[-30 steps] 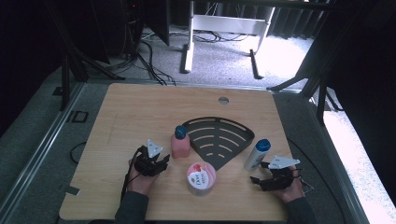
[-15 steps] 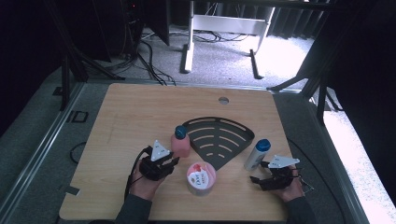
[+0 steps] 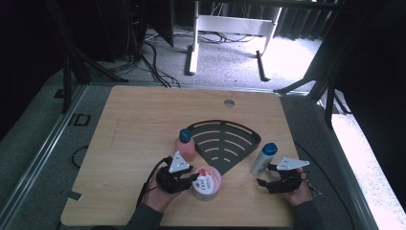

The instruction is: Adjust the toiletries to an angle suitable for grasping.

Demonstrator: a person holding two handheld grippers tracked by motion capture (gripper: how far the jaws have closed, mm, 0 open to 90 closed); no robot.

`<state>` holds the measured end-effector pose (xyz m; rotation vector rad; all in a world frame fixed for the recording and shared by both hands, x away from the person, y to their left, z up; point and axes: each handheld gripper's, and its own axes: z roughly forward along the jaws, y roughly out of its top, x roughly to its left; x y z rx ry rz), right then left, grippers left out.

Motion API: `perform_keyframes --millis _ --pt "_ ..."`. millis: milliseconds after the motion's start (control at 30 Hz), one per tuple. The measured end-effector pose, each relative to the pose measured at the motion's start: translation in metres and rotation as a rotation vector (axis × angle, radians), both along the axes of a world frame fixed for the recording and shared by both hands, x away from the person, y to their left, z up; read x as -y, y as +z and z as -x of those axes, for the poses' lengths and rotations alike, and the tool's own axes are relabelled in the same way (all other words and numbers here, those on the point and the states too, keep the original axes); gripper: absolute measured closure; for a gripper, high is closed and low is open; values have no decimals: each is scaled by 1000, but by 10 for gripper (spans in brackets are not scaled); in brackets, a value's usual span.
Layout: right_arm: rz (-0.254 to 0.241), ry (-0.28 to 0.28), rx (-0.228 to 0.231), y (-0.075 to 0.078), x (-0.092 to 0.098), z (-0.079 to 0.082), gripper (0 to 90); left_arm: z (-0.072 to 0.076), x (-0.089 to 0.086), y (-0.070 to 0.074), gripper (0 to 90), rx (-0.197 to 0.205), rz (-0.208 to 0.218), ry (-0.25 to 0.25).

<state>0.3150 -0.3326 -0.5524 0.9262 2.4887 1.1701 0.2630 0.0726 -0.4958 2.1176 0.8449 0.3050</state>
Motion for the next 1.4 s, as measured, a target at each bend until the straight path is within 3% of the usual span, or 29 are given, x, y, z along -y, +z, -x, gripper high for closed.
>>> perform_keyframes --millis 267,433,667,967,1400 --pt "-62 0 49 9 -3 -6 174 -1 -1 -2 632 -22 29 2" --pt "-66 10 59 11 -6 -8 179 0 -1 -1 634 -33 30 -23" --pt "-72 11 56 12 -6 -9 213 0 -6 1 682 -64 23 -51" --pt "-85 30 45 12 -6 -9 246 2 -11 4 779 -64 -11 -99" --pt "-112 63 33 15 -9 -9 298 5 -14 6 783 -71 -25 -118"
